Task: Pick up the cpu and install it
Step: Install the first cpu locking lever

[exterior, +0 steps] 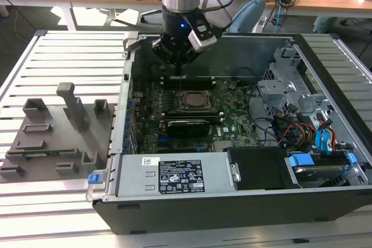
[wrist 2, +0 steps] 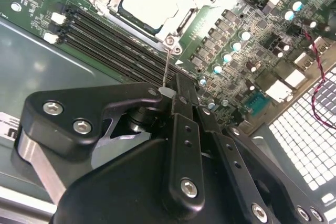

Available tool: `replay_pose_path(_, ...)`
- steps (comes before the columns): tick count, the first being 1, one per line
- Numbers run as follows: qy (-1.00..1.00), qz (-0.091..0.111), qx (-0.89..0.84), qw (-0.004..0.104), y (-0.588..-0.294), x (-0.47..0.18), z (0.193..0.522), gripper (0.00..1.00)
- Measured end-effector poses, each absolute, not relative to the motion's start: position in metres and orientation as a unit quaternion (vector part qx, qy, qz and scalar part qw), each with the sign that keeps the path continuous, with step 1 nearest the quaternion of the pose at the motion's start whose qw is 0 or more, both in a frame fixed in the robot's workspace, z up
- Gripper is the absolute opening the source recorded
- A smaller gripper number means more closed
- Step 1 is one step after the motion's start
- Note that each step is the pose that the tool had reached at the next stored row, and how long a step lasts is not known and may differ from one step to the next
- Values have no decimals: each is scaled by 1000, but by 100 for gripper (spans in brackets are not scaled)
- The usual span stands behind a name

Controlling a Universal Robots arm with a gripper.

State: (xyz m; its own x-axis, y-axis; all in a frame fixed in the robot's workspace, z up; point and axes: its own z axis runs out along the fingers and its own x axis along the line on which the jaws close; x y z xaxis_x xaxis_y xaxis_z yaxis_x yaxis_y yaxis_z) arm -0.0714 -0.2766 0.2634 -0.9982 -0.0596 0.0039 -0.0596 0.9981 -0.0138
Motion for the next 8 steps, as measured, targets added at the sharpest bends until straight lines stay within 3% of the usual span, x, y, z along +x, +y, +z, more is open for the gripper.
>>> replay_pose_path(8,-1000,7,30,2,-277,-61,263,11)
